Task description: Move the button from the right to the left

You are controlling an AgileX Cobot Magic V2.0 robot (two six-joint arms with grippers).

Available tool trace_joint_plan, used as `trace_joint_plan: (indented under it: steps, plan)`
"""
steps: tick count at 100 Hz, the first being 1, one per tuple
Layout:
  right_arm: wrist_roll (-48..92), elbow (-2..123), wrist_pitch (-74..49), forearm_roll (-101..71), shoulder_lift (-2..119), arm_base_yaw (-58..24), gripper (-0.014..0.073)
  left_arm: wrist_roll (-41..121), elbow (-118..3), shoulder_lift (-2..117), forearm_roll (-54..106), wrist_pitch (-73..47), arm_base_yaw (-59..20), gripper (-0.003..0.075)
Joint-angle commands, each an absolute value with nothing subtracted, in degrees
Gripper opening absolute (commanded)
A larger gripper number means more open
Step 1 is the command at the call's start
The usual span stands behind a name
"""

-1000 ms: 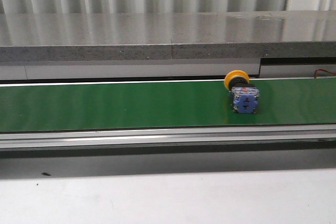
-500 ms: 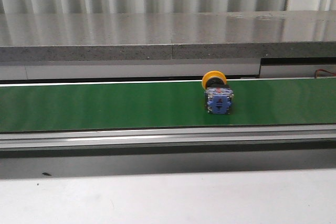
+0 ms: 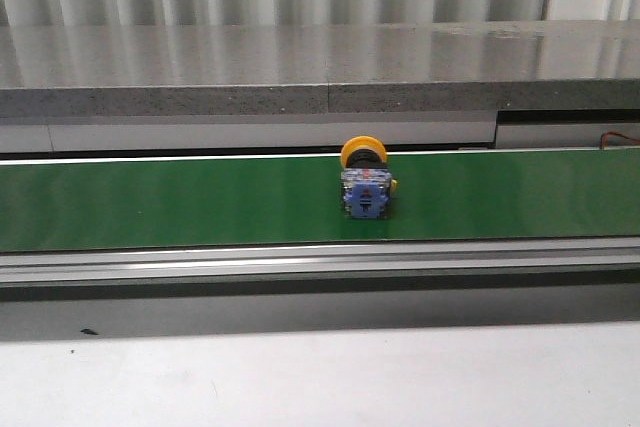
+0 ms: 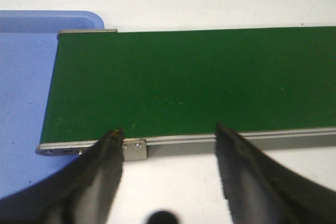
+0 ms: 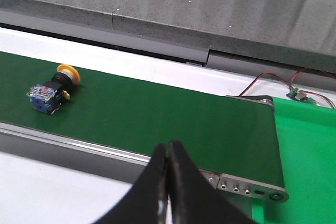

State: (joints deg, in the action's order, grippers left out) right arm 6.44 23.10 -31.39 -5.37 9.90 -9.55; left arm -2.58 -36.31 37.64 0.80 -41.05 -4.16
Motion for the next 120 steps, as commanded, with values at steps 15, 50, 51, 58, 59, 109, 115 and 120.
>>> trace_joint_plan:
  steps: [15,50,51,58,59,109,115,120]
  plan:
    - [6.7,24.6,-27.2,-5.0,10.4,-9.6,-0.0069,-2.6,-38.9,41.1,8.9,-22.1,-4.4,0.0577]
    - [6.7,24.6,-27.2,-5.0,10.4,-9.6,-0.0069,0.8,-53.1,55.8,18.7,-41.6,-7.7,0.0565]
    - [6.7,24.6,-27.2,-5.0,10.4,-9.6,-0.0069,0.8,-53.8,56.6,18.9,-42.3,-8.0,0.0565]
    - [6.7,24.6,-27.2,-5.0,10.4,-9.6,-0.0069,0.8,-57.2,60.5,20.1,-45.4,-9.8,0.0565]
    - [6.7,24.6,-27.2,-5.0,10.4,-9.6,-0.0069,0.8,-57.5,60.9,20.3,-45.7,-10.0,0.0565]
    - [6.7,24.6,-27.2,-5.0,10.4,-9.6,-0.0069,-2.7,-80.3,90.9,21.6,-63.9,-20.6,0.0564]
    - [6.7,24.6,-27.2,-5.0,10.4,-9.6,-0.0069,-3.3,-82.1,93.0,21.6,-64.1,-21.7,0.0564]
    - [6.7,24.6,-27.2,-5.0,10.4,-9.6,-0.0069,-4.0,-83.7,94.7,21.6,-64.4,-22.8,0.0564]
